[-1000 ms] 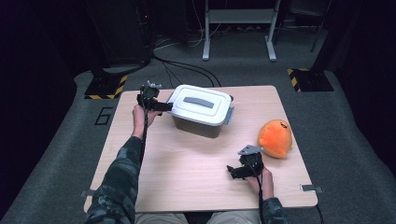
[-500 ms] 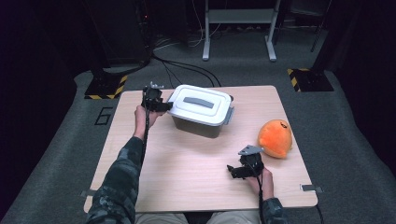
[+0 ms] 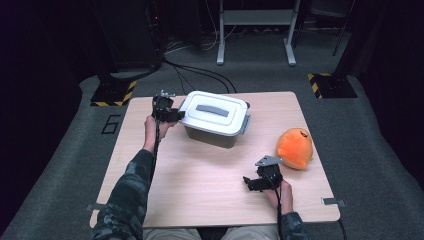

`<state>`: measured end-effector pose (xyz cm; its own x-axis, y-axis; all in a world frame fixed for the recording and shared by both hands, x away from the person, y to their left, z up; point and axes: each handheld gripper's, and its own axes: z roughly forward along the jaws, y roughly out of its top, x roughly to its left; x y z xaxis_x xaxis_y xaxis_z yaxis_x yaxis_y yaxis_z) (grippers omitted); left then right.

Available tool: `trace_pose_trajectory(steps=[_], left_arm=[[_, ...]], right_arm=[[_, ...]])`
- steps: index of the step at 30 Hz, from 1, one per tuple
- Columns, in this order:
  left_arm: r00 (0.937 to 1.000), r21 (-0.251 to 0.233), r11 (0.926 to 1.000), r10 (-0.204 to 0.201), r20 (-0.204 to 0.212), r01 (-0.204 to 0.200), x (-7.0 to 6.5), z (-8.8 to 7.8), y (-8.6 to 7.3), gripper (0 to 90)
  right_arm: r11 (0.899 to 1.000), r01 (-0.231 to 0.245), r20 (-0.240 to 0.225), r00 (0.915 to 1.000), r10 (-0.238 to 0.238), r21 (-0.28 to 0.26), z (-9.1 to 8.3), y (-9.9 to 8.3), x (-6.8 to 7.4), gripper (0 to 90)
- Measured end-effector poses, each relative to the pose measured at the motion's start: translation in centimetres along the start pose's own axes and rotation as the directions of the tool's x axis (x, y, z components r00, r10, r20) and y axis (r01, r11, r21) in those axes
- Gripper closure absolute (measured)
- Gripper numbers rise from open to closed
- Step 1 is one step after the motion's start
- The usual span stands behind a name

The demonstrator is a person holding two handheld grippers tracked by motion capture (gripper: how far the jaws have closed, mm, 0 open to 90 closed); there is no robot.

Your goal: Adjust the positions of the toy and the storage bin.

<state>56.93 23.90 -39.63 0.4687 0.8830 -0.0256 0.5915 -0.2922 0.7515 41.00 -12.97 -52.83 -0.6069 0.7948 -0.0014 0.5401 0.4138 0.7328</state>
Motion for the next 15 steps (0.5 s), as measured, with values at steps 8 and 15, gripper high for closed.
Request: trace_pose_trajectory(steps=[8, 15], left_arm=[[0.9998, -0.002, 0.9998, -0.02, 0.004, 0.02, -0.16, -0.39, -0.42, 60.7], [0.9993, -0.006, 0.9995, -0.03, 0.021, 0.03, -0.35, -0.93, -1.01, 59.9]], right_arm=[[1.0, 0.002, 0.001, 1.0, -0.002, -0.001, -0.01, -0.01, -0.01, 11.8], [1.0, 0.002, 0.001, 1.0, -0.002, -0.001, -0.02, -0.01, 0.0, 12.1]])
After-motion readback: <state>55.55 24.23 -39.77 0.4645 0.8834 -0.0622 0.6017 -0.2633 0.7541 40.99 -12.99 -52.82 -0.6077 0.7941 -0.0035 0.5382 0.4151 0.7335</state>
